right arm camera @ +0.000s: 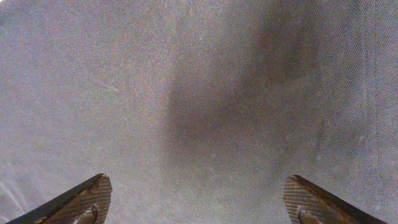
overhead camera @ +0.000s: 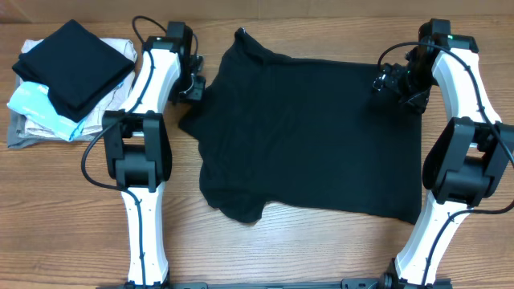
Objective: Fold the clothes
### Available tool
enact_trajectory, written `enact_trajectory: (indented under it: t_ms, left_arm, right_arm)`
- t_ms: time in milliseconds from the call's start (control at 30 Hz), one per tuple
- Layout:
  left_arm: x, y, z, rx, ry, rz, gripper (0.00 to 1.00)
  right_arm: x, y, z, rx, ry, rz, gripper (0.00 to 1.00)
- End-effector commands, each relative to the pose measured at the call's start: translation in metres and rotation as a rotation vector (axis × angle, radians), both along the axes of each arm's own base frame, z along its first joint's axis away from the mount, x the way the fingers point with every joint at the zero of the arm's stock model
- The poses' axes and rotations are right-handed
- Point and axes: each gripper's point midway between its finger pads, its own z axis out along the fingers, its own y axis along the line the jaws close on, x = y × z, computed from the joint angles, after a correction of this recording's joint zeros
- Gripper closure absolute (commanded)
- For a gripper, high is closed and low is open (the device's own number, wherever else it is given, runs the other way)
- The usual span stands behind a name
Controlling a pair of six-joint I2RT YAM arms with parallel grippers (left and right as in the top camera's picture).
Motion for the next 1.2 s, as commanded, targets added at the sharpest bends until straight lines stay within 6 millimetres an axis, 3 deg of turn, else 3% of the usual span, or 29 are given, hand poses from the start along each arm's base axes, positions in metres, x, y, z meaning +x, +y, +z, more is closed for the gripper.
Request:
enact_trajectory:
  t_ms: [0,100,233,367,533,600,667,767,933,1167]
  left_arm:
    - [-0.011,0.037,-0.018,0.093,0.052,0.099,0.87]
    - [-0.001,0.041,0.014,0.088,-0.005,0.136,0.93]
    - [0.005,0.042,0.065,0.070,-0.092,0.206,0.87]
    - [-0.003,0.038,0.091,0.047,-0.108,0.205,0.86]
    - [-0.007,-0.013,0.103,-0.187,-0.095,0.125,0.89]
    - [-0.012,-0.038,0.103,-0.297,-0.067,0.075,0.96]
    - [-0.022,-0.058,0.104,-0.364,-0.026,0.022,0.96]
    - [-0.045,-0.088,0.112,-0.437,0.034,-0.095,0.96]
    - [-0.068,-0.116,0.142,-0.353,0.014,-0.187,0.96]
    - [-0.116,-0.135,0.211,-0.200,-0.087,-0.220,0.96]
  right_arm:
    - [0.000,-0.002,0.009,-0.011,-0.021,0.001,0.07]
    - [0.000,-0.002,0.009,-0.014,-0.021,0.001,0.05]
    - [-0.002,-0.002,0.008,-0.014,-0.013,0.001,0.05]
    - [-0.002,-0.002,0.008,-0.012,-0.010,0.001,0.05]
    - [-0.003,0.000,0.008,-0.001,-0.008,0.007,0.05]
    - [-0.007,0.003,0.008,0.014,0.006,0.009,0.12]
    - [-0.013,0.010,0.009,0.046,0.024,0.047,0.18]
    - [-0.023,0.011,0.009,0.050,0.060,0.060,0.35]
    - [-0.035,0.006,0.009,0.061,0.109,0.042,0.36]
    - [-0.048,0.004,0.012,0.066,0.158,0.035,0.42]
